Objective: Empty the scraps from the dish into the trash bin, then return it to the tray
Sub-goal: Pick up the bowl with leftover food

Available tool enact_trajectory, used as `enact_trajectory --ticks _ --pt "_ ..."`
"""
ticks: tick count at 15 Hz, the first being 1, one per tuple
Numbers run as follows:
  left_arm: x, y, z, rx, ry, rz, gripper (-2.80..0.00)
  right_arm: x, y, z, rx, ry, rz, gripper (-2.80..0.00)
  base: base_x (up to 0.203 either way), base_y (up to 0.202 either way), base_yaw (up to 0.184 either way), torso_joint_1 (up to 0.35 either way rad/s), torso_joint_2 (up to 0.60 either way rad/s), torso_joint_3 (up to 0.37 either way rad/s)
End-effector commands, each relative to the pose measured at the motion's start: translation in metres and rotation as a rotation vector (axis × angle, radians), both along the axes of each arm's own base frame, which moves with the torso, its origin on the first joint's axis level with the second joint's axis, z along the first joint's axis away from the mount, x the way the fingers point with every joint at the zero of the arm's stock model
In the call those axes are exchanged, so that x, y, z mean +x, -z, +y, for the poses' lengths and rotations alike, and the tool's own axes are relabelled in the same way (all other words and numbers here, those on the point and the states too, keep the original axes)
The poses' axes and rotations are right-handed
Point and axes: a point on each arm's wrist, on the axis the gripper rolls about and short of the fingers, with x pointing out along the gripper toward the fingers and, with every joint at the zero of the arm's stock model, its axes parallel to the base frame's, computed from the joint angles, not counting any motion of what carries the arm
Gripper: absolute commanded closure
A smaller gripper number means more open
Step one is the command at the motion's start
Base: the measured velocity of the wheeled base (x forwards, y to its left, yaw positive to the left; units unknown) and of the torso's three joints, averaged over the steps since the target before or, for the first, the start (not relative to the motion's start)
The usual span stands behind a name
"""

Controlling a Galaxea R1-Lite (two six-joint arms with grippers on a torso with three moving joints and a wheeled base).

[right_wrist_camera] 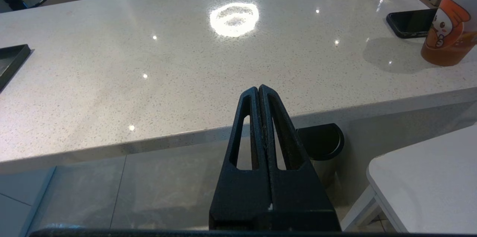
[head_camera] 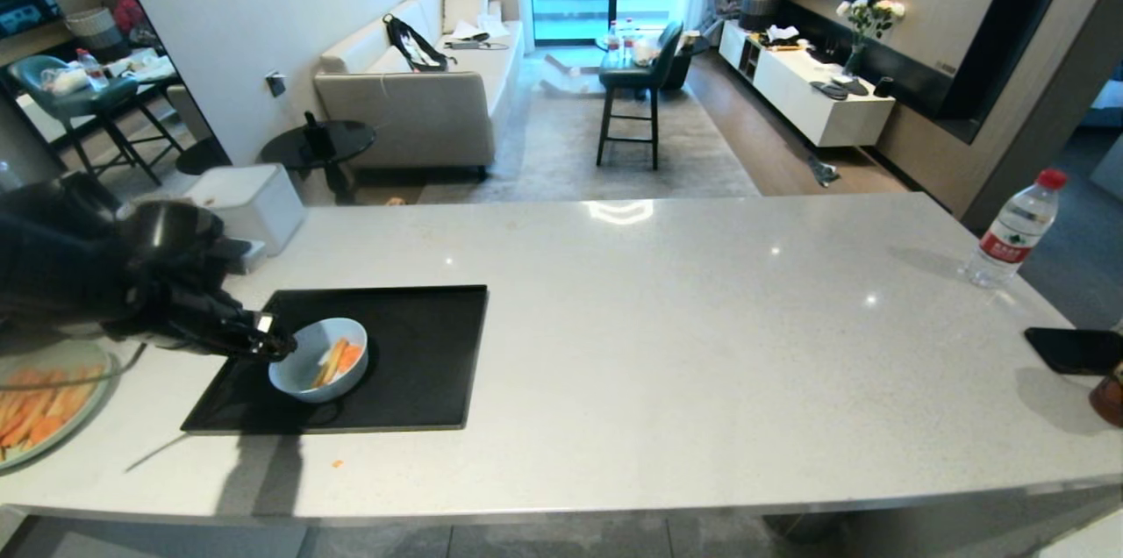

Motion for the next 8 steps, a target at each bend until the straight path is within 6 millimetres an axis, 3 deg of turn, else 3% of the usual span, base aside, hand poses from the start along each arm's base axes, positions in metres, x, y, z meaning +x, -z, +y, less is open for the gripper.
enact_trajectory --ticks 1,8 --pt "0.004 0.011 -0.003 -0.006 0.013 0.029 -2.8 0.0 0.0 0.0 0.0 0.0 -0.001 0.0 0.0 0.0 0.0 0.0 0.0 0.0" --pt "0.028 0.036 0.0 -0.006 0.017 0.045 -2.8 0.0 0.0 0.0 0.0 0.0 -0.001 0.0 0.0 0.0 0.0 0.0 0.0 0.0"
